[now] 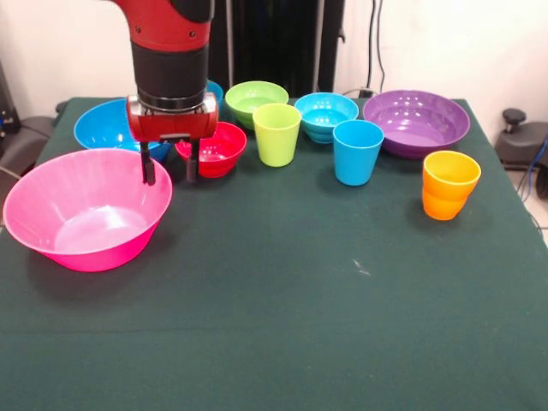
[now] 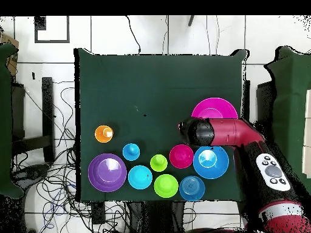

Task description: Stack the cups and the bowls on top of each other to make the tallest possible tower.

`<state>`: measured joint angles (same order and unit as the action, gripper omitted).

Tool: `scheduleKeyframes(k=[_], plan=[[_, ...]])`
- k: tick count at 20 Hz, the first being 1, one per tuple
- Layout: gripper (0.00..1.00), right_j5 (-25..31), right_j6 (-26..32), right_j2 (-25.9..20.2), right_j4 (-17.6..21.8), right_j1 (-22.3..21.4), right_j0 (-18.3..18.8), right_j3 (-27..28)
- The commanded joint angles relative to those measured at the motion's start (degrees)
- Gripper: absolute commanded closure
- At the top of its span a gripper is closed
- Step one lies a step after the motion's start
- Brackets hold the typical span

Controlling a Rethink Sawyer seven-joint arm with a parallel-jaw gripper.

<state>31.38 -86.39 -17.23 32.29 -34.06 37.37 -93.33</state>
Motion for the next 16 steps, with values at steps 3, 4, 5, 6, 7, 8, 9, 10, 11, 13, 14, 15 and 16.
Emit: scheduleKeyframes(k=[3, 4, 5, 6, 7, 8, 9, 10, 11, 13, 14, 15, 16], plan=[[0.0, -1.3, -0.1, 0.8, 5.2, 4.3, -3.0, 7.2], [0.0, -1.2, -0.1, 1.0, 5.3, 4.6, -3.2, 7.5], [0.0, -1.2, -0.1, 1.1, 5.3, 4.9, -3.3, 7.8], [0.0, -1.3, -0.3, 1.4, 5.5, 5.4, -3.6, 8.3], [0.0, -1.6, -0.6, 1.7, 5.6, 5.9, -3.8, 8.7], [0.0, -1.9, -0.8, 1.9, 5.6, 6.5, -4.0, 9.1], [0.0, -2.0, -1.0, 2.1, 5.6, 7.1, -4.3, 9.6], [0.0, -2.6, -1.4, 2.5, 5.8, 8.1, -4.7, 10.3], [0.0, -2.9, -1.7, 2.8, 5.8, 8.7, -5.1, 11.0], [0.0, -3.2, -2.1, 3.5, 5.6, 9.9, -5.8, 12.2], [0.0, -3.1, -2.3, 3.9, 5.5, 10.2, -6.1, 12.5], [0.0, -3.1, -2.1, 4.1, 5.4, 10.4, -6.2, 12.6], [0.0, -3.2, -2.0, 4.3, 5.4, 10.6, -6.2, 12.6]])
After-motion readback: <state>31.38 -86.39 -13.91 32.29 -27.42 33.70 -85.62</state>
